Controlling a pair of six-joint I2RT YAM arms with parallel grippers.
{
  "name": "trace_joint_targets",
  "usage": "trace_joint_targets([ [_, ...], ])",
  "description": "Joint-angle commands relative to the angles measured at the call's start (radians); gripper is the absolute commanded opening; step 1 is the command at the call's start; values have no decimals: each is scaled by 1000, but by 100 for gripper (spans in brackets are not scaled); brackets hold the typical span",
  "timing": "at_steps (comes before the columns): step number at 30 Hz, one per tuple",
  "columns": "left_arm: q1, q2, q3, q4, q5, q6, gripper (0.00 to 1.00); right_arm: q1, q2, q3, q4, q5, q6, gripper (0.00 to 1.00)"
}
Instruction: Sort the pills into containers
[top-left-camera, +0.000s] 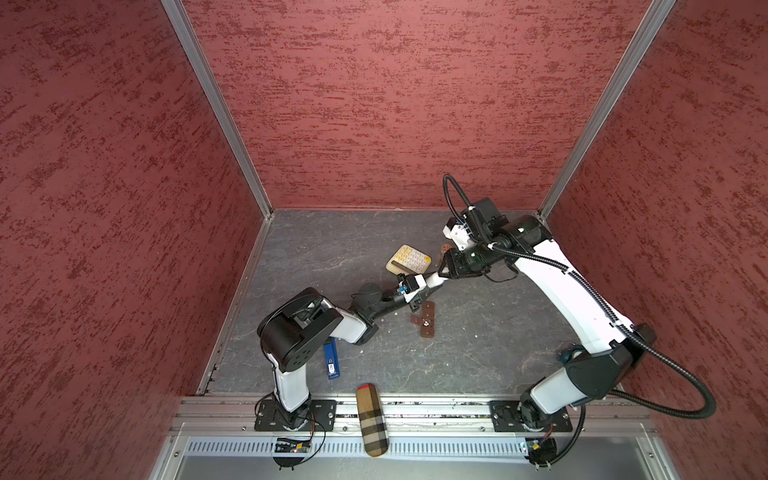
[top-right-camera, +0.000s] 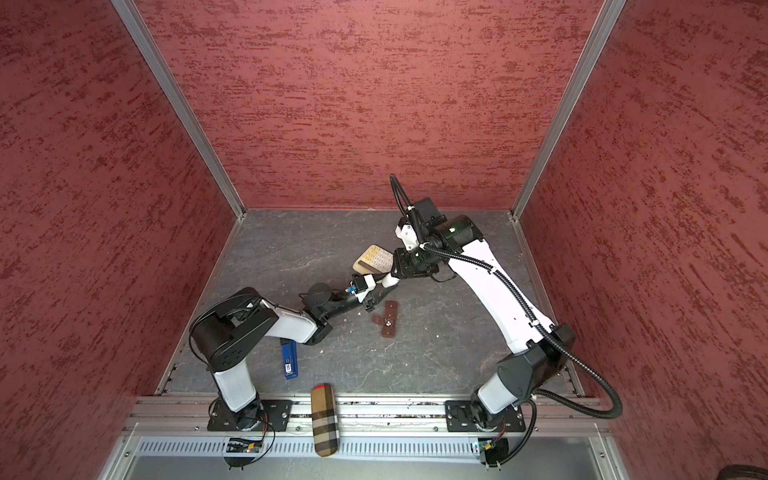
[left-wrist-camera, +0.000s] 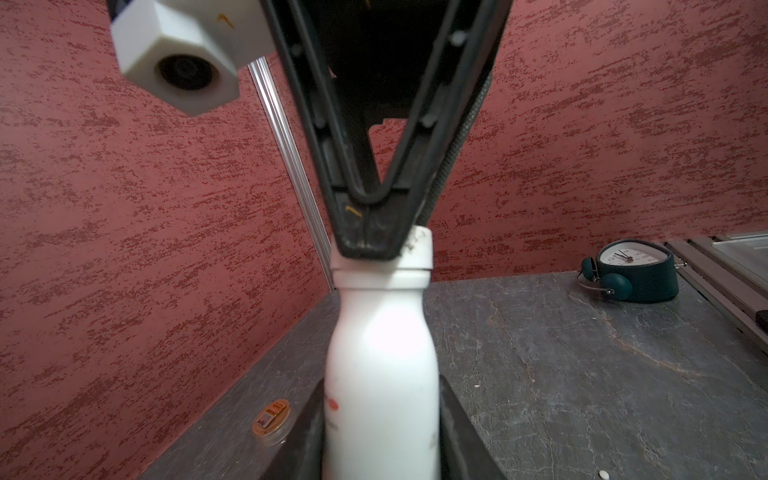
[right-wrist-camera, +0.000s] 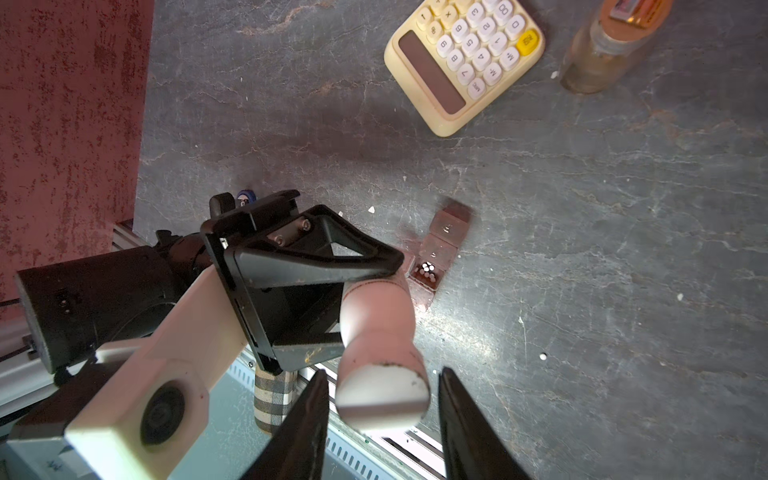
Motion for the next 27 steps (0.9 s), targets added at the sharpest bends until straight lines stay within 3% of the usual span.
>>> trace_joint_targets([
  [1, 2, -13, -5, -1, -1, -14, 0, 6, 6, -4, -3, -3, -19, 41],
  [10, 1, -21, -6, -1, -8, -7, 0, 6, 4, -17, 13, -32, 12, 35],
  [22, 0, -3, -1, 0, -65, 59, 0, 2, -35, -73, 115, -28, 330, 19],
  [27, -3, 5, -2, 0, -73, 67, 0, 2, -45, -90, 137, -16, 378, 19],
])
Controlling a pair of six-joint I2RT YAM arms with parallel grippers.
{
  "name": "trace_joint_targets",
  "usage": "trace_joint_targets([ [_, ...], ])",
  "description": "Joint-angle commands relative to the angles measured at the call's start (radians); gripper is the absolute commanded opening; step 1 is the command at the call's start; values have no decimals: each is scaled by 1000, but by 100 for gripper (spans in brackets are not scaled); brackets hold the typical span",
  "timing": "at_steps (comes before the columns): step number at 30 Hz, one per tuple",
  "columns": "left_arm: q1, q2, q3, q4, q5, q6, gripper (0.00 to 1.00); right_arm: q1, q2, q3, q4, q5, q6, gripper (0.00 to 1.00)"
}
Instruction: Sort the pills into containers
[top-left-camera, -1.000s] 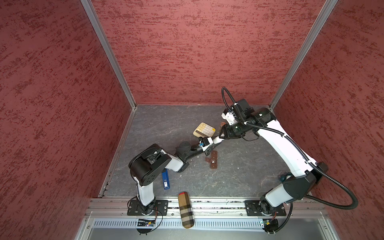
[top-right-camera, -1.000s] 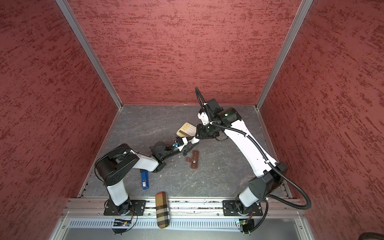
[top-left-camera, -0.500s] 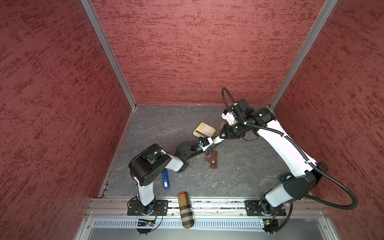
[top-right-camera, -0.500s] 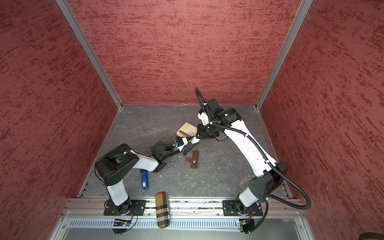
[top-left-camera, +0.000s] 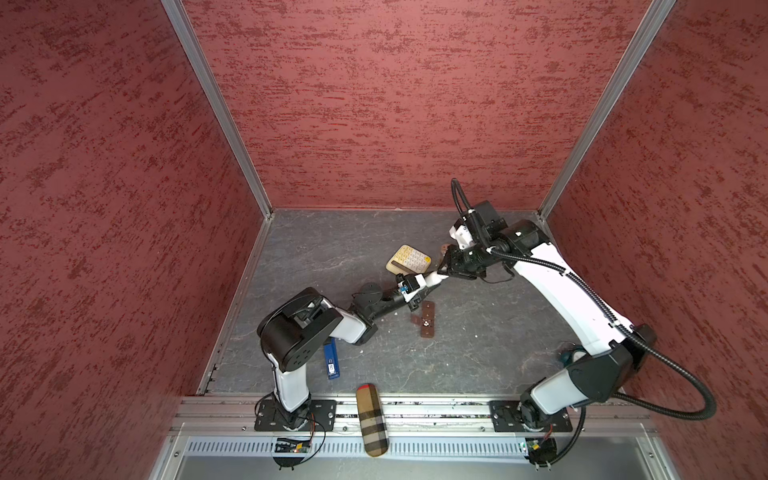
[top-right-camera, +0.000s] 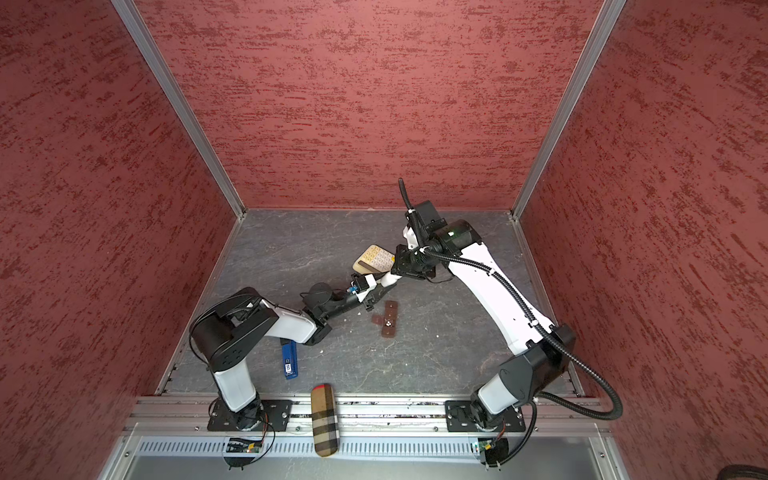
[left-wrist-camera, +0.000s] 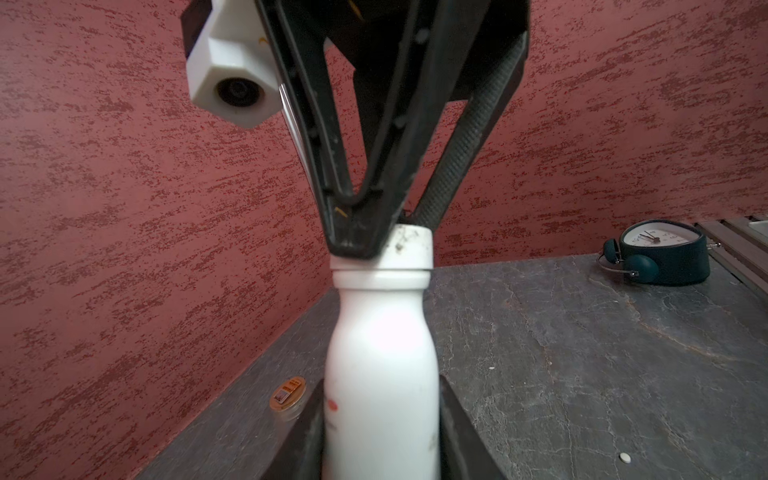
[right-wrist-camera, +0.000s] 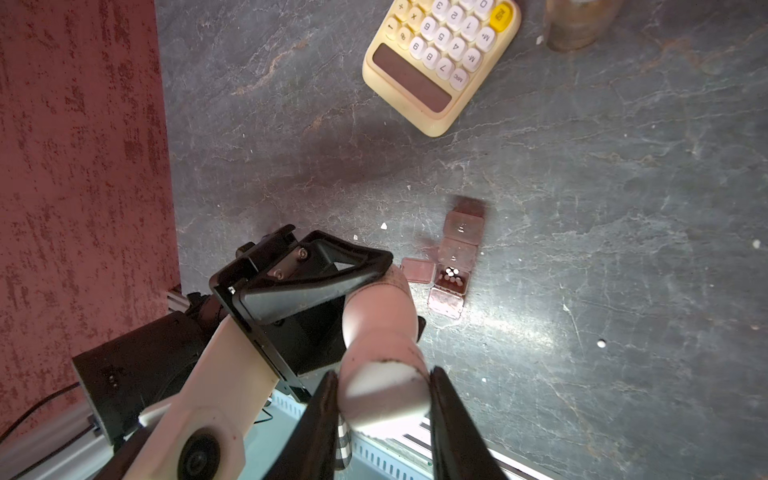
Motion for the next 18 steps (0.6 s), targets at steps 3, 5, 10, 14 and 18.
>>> trace_joint_targets([
  [3, -3, 6, 2, 29, -28, 23, 0, 3, -21, -8, 27, -6, 77, 18],
  [5, -4, 7, 2, 30, -28, 20, 0, 3, -20, -7, 20, -7, 64, 18],
  [10, -4, 5, 0, 28, -26, 8, 32, 3, -17, 15, -12, 13, 27, 16],
  [14, -7, 7, -6, 28, -29, 8, 67, 3, -4, 56, -59, 51, -4, 15],
  [18, -12, 5, -8, 25, -34, 7, 82, 1, 9, 87, -93, 78, -27, 15],
])
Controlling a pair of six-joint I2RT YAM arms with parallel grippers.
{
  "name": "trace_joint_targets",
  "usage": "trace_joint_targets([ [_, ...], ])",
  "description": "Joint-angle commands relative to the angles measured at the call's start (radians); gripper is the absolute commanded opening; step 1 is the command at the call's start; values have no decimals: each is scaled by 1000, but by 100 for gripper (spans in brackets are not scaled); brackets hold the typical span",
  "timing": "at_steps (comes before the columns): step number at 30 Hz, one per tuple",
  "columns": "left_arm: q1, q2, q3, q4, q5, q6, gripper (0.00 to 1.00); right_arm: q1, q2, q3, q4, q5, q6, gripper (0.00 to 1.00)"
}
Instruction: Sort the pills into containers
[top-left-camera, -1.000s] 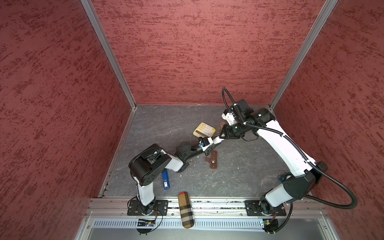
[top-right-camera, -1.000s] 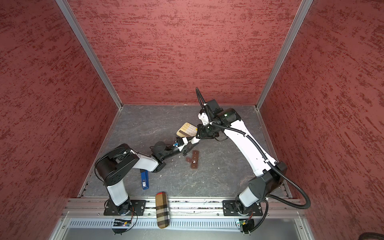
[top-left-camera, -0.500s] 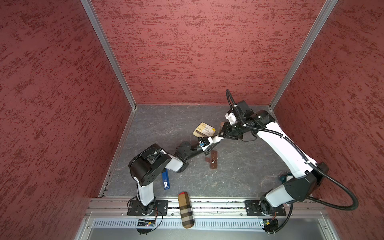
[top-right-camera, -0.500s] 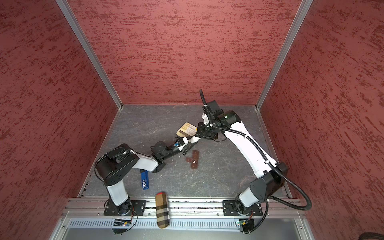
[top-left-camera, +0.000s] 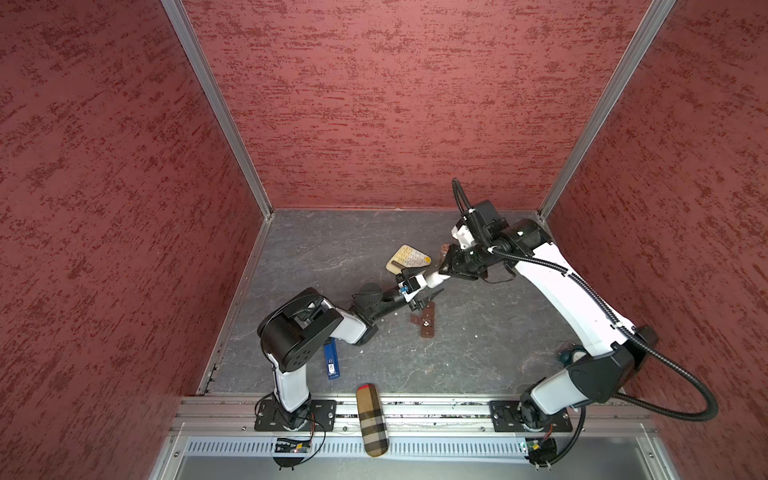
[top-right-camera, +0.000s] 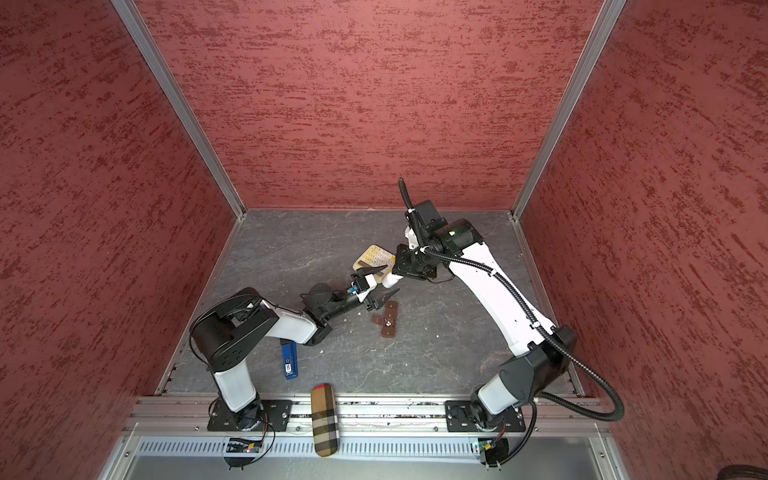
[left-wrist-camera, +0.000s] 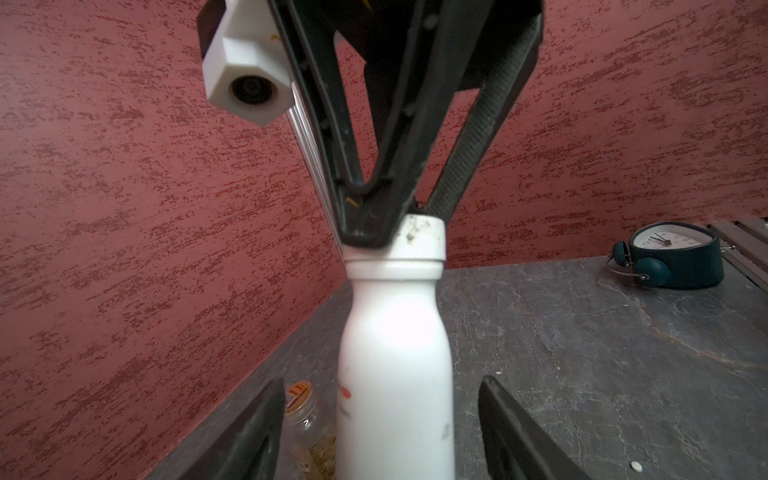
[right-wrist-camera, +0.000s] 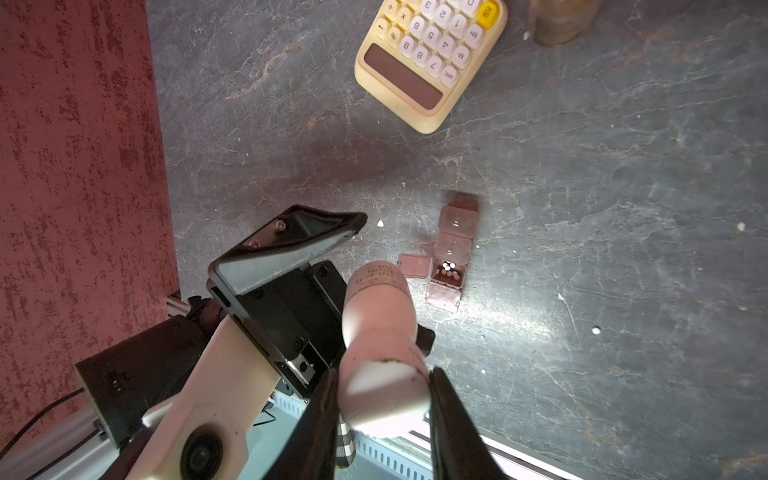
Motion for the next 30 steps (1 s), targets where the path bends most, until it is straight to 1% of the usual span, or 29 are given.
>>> trace_joint_targets([
  [1, -6, 5, -8, 15, -15, -1, 86, 0, 11, 49, -48, 54, -32, 15],
  [4, -9, 1, -13, 11, -21, 2, 90, -6, 23, 67, -69, 87, -49, 15],
  [9, -10, -18, -40, 9, -45, 1, 93, -24, 53, 117, -116, 187, -80, 16],
  [13, -9, -47, -82, 11, -86, -4, 92, -45, 85, 144, -130, 306, -105, 17],
  [17, -16, -96, -131, -17, -137, -8, 90, -82, 111, 125, -89, 388, -122, 18],
  [22, -42, -202, -181, -133, -214, -11, 88, -145, 165, 65, 18, 424, -134, 18],
  [29, -79, -324, -222, -277, -324, -75, 85, -189, 268, 1, 159, 428, -135, 19],
  [30, -85, -341, -228, -295, -356, -83, 85, -196, 278, -9, 177, 432, -135, 19],
])
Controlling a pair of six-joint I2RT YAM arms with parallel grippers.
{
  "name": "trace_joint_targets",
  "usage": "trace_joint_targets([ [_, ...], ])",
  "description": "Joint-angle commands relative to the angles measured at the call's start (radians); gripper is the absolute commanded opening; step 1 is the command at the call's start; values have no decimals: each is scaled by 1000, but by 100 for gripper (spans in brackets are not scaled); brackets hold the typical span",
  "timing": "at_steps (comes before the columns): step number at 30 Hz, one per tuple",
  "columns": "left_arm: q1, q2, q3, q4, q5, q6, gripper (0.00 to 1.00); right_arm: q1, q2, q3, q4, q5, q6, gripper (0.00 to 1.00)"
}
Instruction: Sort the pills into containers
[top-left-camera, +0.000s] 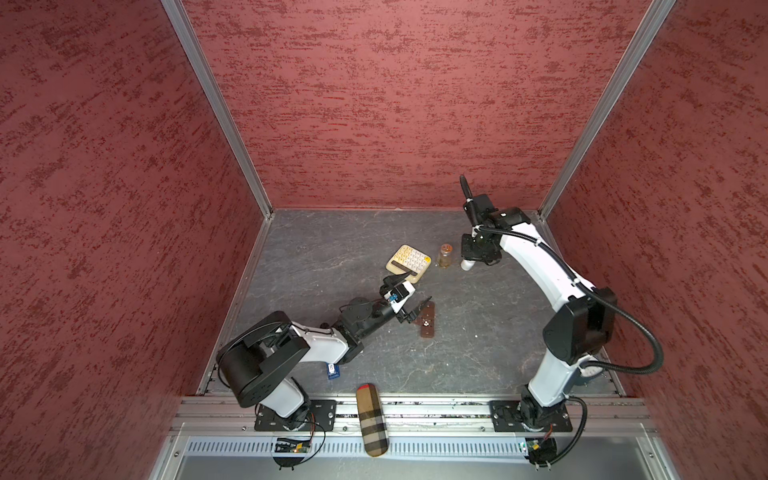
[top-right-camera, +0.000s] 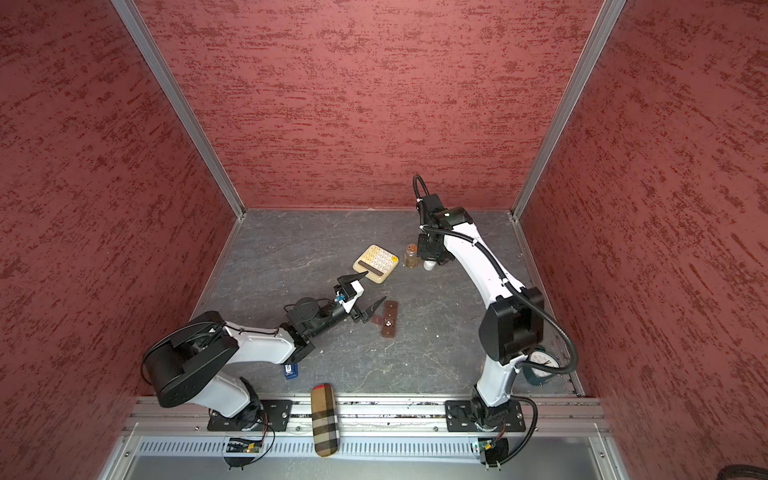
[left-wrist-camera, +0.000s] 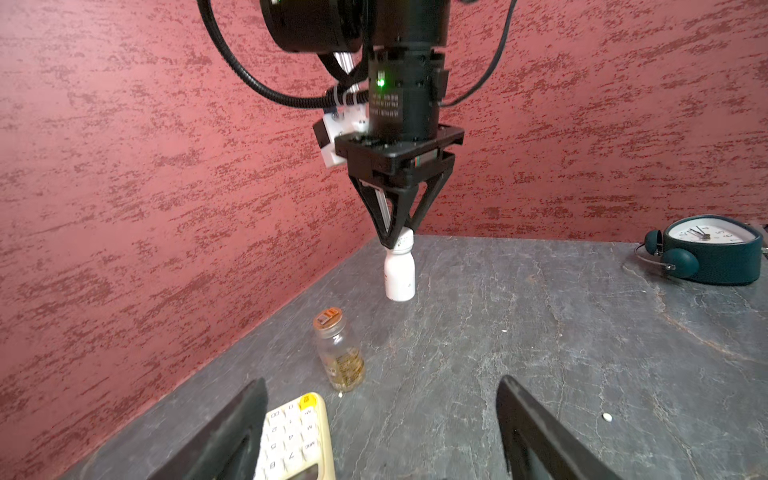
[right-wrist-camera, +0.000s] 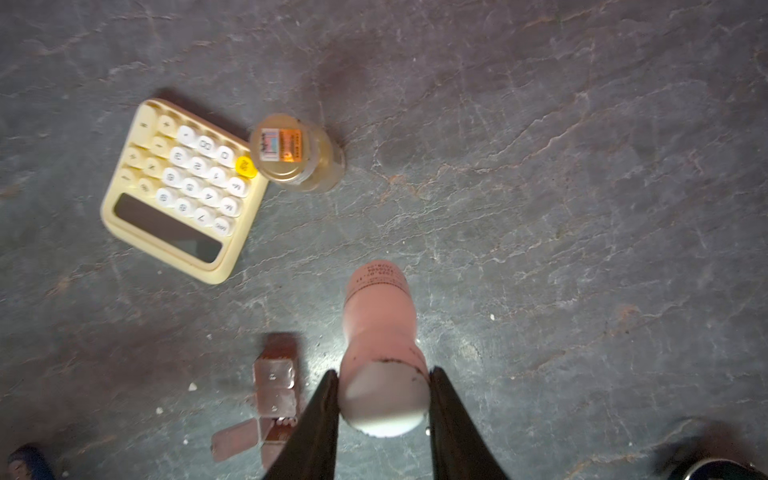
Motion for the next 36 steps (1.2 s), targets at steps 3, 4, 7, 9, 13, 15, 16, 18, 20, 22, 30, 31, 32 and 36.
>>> trace_joint_targets([
  [3, -21, -91, -32, -139, -133, -73, 84, -31, 35, -57, 136, 41, -4, 19],
  [4, -21, -110, -37, -158, -148, -82, 84, -36, 42, -72, 149, 37, -4, 19],
  [7, -22, -171, -42, -235, -175, -101, 82, -45, 58, -103, 181, 40, -2, 19],
  [9, -19, -209, -39, -301, -196, -116, 82, -47, 71, -124, 202, 44, -2, 19],
  [13, -19, -252, -43, -367, -215, -147, 80, -50, 98, -142, 227, 61, -2, 20],
  [15, -17, -265, -50, -380, -224, -166, 79, -50, 116, -145, 236, 67, -4, 20],
  [16, -15, -271, -51, -389, -225, -171, 79, -51, 123, -144, 239, 70, -5, 20],
  [18, -15, -283, -51, -414, -231, -190, 78, -52, 141, -138, 244, 78, -9, 21],
  [20, -15, -296, -52, -433, -238, -203, 78, -56, 158, -126, 241, 87, -13, 22],
  [22, -15, -310, -54, -450, -248, -213, 78, -58, 173, -113, 236, 99, -18, 22],
  [30, -8, -346, -59, -505, -263, -239, 78, -76, 204, -102, 246, 92, -30, 24],
  [31, -8, -349, -59, -508, -263, -240, 78, -79, 205, -100, 249, 88, -31, 24],
  [32, -8, -349, -58, -511, -263, -242, 78, -81, 209, -95, 252, 80, -34, 24],
  [36, -7, -344, -58, -514, -264, -249, 78, -87, 230, -61, 250, 62, -43, 24],
])
